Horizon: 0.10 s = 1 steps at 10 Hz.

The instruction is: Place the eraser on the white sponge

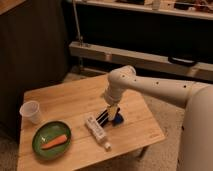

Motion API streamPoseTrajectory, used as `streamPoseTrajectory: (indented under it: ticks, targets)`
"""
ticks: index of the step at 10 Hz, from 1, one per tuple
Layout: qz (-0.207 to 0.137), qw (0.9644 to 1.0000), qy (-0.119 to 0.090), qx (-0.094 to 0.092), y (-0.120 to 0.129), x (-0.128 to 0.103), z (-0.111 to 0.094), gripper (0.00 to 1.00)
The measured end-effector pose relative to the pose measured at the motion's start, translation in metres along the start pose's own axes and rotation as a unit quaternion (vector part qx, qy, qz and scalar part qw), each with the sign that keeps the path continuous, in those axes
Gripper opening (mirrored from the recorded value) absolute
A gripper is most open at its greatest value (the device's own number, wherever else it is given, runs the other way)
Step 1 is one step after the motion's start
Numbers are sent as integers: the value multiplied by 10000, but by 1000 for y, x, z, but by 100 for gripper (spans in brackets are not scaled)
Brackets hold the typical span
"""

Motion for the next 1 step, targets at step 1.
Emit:
streamPoseTrajectory:
  ticks: [1]
  targets:
    - [107, 9998, -115, 151, 1, 5, -7, 80]
